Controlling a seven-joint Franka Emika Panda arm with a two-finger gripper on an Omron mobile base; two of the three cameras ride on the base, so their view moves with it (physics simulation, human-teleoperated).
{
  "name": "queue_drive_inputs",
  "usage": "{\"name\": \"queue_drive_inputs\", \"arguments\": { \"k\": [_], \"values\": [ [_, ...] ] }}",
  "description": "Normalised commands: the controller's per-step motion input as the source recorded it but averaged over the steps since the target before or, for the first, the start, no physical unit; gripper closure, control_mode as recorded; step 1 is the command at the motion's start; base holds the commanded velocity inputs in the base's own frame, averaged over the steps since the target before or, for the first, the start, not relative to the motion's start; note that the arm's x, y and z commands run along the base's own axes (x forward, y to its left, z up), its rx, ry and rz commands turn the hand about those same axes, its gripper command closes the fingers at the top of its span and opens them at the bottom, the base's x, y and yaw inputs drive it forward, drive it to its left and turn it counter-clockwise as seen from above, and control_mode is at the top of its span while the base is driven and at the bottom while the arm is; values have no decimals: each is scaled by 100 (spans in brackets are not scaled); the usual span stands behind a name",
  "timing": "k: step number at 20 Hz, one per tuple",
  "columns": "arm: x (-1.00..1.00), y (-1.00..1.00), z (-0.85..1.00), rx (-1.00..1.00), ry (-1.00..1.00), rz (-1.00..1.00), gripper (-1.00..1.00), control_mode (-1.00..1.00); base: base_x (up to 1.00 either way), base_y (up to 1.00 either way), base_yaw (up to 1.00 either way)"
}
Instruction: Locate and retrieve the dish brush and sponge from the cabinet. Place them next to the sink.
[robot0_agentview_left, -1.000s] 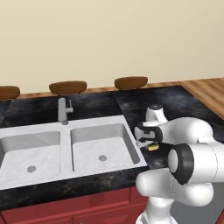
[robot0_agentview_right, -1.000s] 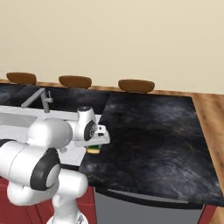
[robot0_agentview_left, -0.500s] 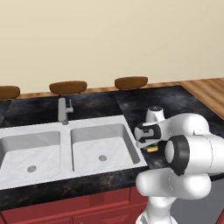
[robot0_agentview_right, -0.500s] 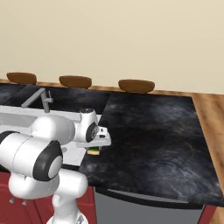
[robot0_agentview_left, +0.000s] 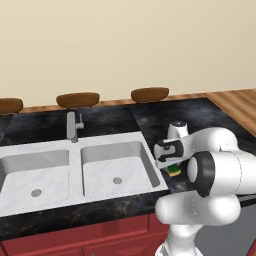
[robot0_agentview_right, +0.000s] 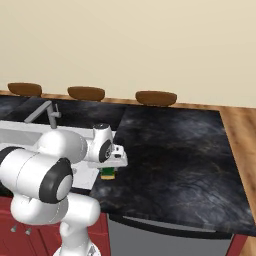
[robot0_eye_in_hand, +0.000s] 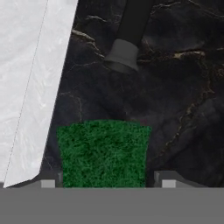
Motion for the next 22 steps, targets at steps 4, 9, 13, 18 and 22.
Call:
{"name": "queue_drive_inputs", "arguments": {
  "k": [4,9,13,18,22],
  "values": [
    [-9,0,9,0,0,0,-100,-100,0,0,0],
    [-26,2,65,2,-4,-5,-100,-100,0,0,0],
    [-47,12,93,7,-6,-16,-100,-100,0,0,0],
    [-50,22,95,5,-2,-8,-100,-100,0,0,0],
    [-46,37,92,0,-7,-1,-100,-100,0,0,0]
  ]
}}
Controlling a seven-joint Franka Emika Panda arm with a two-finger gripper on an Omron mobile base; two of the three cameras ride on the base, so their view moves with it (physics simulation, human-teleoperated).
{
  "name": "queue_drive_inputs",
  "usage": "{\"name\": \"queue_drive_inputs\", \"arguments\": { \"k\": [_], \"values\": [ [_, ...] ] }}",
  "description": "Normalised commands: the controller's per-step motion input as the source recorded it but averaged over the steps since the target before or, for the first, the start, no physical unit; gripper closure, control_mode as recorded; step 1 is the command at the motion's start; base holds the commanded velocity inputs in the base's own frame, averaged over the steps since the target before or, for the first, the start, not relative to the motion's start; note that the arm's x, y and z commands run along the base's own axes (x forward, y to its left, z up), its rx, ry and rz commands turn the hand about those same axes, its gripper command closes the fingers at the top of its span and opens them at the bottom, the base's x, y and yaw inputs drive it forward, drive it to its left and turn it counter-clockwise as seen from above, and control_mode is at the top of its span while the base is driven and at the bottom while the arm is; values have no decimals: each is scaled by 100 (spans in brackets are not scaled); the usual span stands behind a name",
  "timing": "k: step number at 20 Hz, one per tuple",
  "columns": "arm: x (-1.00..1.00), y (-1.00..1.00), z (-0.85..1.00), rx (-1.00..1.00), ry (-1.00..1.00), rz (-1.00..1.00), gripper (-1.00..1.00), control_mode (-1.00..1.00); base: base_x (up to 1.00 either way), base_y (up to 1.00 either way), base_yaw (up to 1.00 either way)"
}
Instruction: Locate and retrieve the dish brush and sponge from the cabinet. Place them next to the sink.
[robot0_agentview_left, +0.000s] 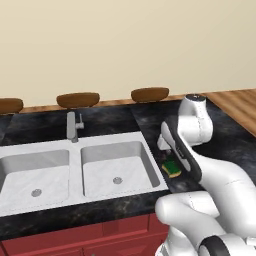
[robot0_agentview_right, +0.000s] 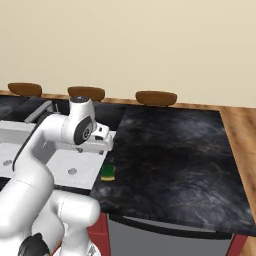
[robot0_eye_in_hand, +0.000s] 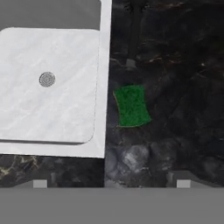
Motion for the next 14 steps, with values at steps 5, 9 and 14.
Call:
{"name": "queue_drive_inputs", "arguments": {
  "k": [5,9,14],
  "values": [
    [-62,19,70,-6,-11,0,-100,-100,0,0,0],
    [-83,1,58,-6,-11,6,-100,-100,0,0,0],
    [-87,0,27,-2,-12,9,-100,-100,0,0,0]
  ]
}}
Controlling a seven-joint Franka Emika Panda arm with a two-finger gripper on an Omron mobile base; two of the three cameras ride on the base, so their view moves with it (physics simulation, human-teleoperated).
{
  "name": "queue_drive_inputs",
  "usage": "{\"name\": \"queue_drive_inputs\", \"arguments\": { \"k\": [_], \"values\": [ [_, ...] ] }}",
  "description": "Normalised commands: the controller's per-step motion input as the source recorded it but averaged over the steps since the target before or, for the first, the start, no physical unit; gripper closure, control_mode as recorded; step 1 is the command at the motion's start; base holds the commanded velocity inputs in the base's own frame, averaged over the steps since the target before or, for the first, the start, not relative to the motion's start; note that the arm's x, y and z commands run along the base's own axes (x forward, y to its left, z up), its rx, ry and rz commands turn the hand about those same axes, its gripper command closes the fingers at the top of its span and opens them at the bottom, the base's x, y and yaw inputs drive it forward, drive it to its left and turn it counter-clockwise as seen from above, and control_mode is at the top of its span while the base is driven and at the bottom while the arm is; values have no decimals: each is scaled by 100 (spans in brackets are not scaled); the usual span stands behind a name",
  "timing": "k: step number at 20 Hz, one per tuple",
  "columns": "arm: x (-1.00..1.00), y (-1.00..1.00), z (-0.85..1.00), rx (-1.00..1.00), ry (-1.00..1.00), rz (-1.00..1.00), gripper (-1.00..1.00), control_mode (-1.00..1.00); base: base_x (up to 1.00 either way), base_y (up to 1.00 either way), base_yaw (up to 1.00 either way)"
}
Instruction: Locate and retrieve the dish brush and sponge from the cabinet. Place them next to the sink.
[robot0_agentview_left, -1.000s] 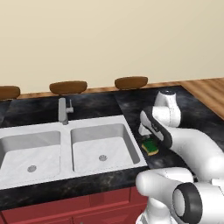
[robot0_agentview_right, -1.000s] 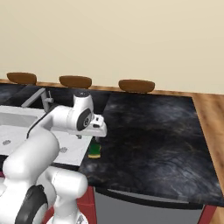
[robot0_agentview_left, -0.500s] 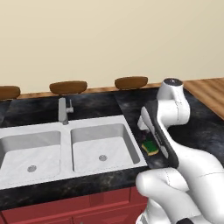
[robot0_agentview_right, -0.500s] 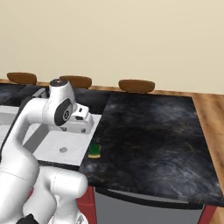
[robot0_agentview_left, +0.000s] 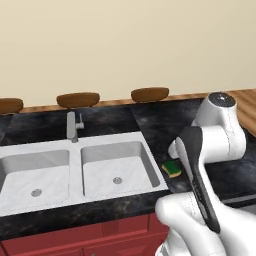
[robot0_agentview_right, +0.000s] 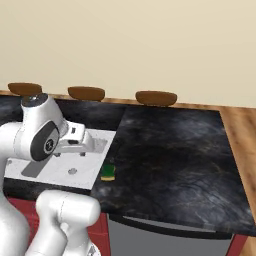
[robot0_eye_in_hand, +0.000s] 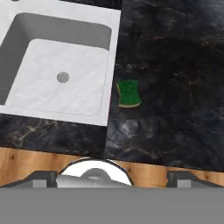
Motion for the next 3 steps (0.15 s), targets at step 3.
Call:
{"name": "queue_drive_inputs", "arguments": {
  "k": [3],
  "values": [
    [-46,0,-1,0,-3,4,-100,-100,0,0,0]
  ]
}}
